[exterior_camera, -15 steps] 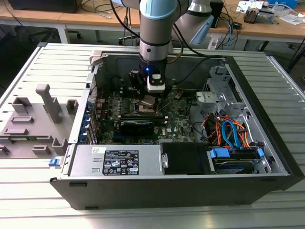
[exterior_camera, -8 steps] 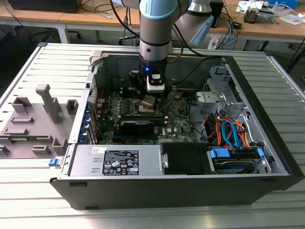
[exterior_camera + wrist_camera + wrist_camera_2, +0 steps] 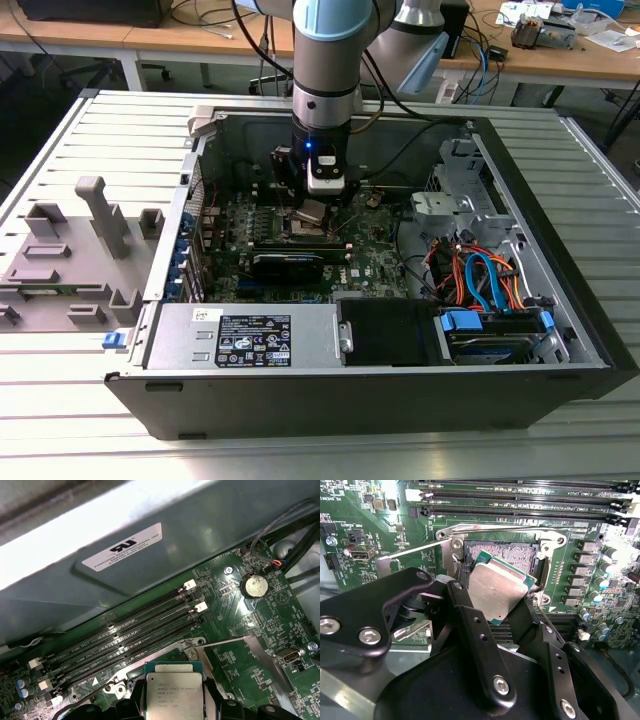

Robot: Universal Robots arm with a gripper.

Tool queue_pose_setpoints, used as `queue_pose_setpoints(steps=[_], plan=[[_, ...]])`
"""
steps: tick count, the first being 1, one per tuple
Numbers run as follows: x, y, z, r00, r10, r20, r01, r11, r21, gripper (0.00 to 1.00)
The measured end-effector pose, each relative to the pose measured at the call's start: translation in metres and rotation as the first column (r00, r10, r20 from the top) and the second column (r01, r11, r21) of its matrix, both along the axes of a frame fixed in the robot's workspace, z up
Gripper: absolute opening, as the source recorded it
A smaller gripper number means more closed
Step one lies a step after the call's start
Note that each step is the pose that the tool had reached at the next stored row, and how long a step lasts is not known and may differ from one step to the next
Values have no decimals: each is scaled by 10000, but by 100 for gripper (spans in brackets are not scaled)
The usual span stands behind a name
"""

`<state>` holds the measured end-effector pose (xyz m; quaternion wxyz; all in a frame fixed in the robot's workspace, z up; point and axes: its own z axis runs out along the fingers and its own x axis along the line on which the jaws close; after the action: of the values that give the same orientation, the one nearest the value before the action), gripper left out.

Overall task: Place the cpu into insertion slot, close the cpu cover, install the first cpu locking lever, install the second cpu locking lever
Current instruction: 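Place the cpu into insertion slot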

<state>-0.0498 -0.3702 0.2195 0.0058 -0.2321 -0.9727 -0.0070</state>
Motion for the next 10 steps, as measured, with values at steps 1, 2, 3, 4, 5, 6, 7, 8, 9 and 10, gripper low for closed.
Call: queue_pose_setpoints(steps=[1,2,3,4,5,6,7,8,9,10], plan=[[0,0,0,10000,-15,0,15,10000,0,55],[0,0,0,10000,-37,0,37,10000,1,55],[0,0,0,10000,-52,1,52,10000,1,55],[0,0,0,10000,-64,0,64,10000,1,55],[0,0,0,10000,-84,0,84,10000,0,55],[0,0,0,10000,-97,0,97,10000,0,55],[0,0,0,9999,-112,0,112,9999,0,55],[0,0,0,9999,-138,0,138,9999,0,55],[0,0,0,9999,-151,0,151,9999,0,55],[0,0,0,9999,-163,1,163,9999,0,55]])
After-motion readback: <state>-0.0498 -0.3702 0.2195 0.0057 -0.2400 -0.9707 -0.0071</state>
